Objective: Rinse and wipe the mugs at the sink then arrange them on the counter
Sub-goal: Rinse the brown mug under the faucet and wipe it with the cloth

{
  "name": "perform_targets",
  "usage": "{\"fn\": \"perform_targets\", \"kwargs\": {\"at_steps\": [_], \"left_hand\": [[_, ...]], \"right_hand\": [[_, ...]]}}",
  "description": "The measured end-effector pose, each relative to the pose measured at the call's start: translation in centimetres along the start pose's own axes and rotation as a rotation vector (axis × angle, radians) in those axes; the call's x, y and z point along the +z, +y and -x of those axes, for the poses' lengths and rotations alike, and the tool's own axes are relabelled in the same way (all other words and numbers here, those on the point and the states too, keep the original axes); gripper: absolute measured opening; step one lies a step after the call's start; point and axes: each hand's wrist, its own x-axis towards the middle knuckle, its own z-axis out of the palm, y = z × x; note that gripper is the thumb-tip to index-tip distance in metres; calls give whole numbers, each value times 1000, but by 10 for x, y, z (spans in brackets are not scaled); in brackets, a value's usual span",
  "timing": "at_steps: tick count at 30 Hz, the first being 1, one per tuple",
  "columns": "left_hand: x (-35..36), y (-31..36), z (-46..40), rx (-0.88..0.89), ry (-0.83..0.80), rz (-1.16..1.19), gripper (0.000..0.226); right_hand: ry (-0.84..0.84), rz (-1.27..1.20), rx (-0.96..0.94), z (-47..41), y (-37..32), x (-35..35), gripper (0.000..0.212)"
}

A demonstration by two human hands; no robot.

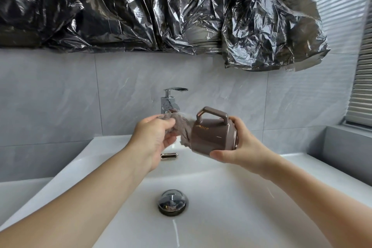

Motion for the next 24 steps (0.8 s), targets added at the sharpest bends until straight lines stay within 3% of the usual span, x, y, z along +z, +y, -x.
{"fn": "perform_targets", "kwargs": {"at_steps": [4,8,12,15,19,24], "left_hand": [[2,8,7,144,110,-13,12],[11,11,13,334,68,-65,14],[14,11,28,175,-203,-147,6],[9,10,28,-3,-422,-114,32],[-1,10,13,-83,-345,-190,27],[6,-5,20,363,-341,-647,41]], "right_hand": [[-9,183,-34,2,-2,-2,80],[-32,407,-96,1,3,-5,83],[-79,604,-186,2,4,-5,92],[-103,654,-216,2,6,-3,95],[-88,631,-215,0,9,-3,92],[-95,638,-161,0,9,-5,86]]}}
